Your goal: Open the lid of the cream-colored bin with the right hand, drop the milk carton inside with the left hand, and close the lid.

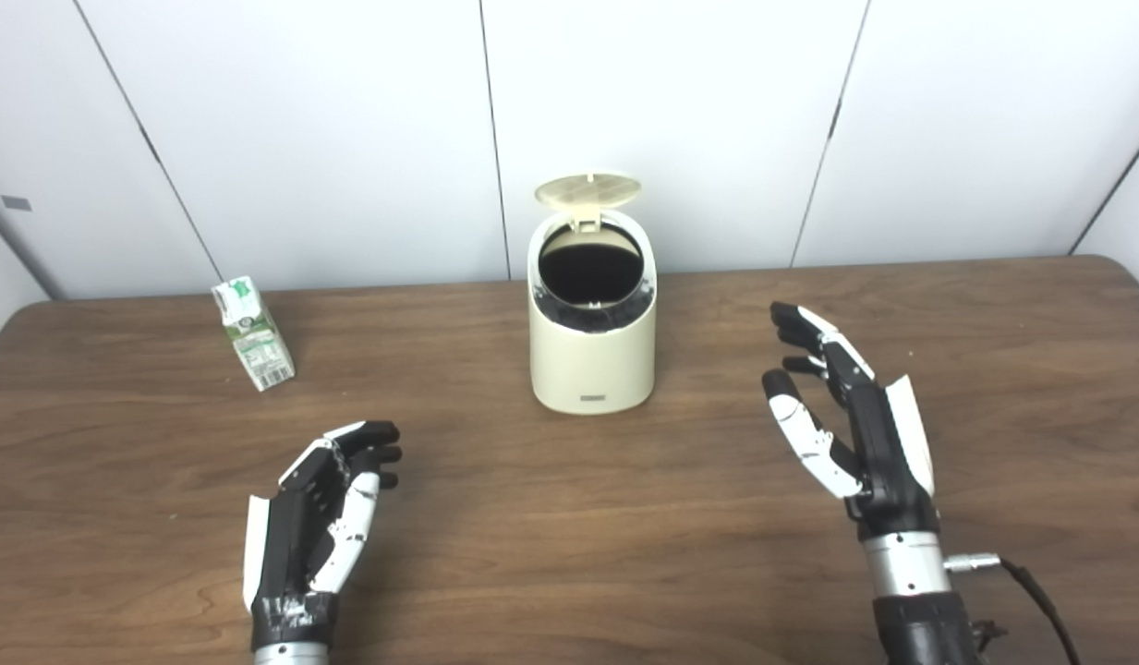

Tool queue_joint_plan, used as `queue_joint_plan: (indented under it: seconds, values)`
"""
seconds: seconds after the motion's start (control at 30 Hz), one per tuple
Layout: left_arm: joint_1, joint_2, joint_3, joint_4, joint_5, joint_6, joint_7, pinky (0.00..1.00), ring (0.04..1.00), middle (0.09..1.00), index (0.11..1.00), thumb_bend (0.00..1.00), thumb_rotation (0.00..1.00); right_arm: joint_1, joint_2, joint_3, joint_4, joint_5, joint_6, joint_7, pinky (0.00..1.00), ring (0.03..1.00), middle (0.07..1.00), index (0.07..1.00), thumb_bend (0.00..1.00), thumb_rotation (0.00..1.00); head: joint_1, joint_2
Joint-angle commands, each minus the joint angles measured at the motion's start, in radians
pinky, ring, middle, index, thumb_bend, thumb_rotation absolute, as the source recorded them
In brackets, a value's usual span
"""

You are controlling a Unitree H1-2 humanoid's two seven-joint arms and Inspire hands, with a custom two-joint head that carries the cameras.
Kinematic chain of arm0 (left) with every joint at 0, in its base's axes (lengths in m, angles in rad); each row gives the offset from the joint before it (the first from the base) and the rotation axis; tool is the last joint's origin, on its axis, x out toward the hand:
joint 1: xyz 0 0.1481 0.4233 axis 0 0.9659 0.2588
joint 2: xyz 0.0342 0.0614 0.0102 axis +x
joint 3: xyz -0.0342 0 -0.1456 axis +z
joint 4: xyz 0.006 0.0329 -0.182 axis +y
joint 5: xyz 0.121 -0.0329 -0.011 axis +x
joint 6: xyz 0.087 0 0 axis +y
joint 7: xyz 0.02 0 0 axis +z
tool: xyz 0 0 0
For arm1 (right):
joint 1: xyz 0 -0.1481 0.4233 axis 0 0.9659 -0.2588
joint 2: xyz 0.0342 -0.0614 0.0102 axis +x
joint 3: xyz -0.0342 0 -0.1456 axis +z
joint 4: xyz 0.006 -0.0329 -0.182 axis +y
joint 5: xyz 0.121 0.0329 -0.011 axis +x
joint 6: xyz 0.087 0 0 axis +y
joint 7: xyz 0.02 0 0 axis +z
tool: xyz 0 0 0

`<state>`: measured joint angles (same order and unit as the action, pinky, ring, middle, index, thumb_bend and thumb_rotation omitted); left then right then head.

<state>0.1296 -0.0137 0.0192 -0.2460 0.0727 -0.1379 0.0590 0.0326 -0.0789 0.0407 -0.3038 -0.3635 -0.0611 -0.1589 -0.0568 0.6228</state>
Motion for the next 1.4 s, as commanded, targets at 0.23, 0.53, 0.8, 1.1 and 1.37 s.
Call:
queue_joint_plan:
  seconds: [0.23, 0.53, 0.8, 1.1, 1.37]
  values:
    - [-0.012, 0.007, 0.005, -0.035, -0.019, -0.03, -0.005, 0.59, 0.671, 0.698, 0.686, 0.29, 0.52, 0.031, 0.029, -0.019, 0.013, 0.016, -0.12, -0.038, 0.72, 0.828, 0.827, 0.802, 0.15, 0.53, -0.003, -0.002]
    - [0.004, 0.006, 0.008, -0.036, -0.021, -0.04, -0.002, 0.58, 0.667, 0.692, 0.681, 0.28, 0.5, 0.035, 0.028, -0.046, 0.045, 0.041, -0.135, -0.033, 0.73, 0.825, 0.827, 0.802, 0.16, 0.62, 0.031, -0.011]
    - [0.023, -0.002, 0.036, -0.044, 0.035, -0.043, 0.039, 0.53, 0.622, 0.665, 0.669, 0.32, 0.45, 0.05, 0.045, -0.044, 0.067, 0.05, -0.179, -0.044, 0.71, 0.817, 0.823, 0.798, 0.17, 0.62, 0.034, -0.033]
    - [-0.012, 0.012, 0.136, -0.067, 0.068, 0.019, 0.106, 0.51, 0.589, 0.614, 0.7, 0.65, 0.2, 0.045, 0.068, -0.061, 0.067, 0.05, -0.156, -0.042, 0.72, 0.822, 0.83, 0.801, 0.18, 0.6, 0.059, -0.038]
    - [-0.104, 0.11, 0.254, -0.025, 0.01, 0.051, 0.118, 0.68, 0.69, 0.673, 0.735, 0.77, 0.13, 0.028, 0.056, -0.075, 0.102, 0.063, -0.177, -0.041, 0.71, 0.81, 0.821, 0.789, 0.18, 0.56, 0.103, -0.045]
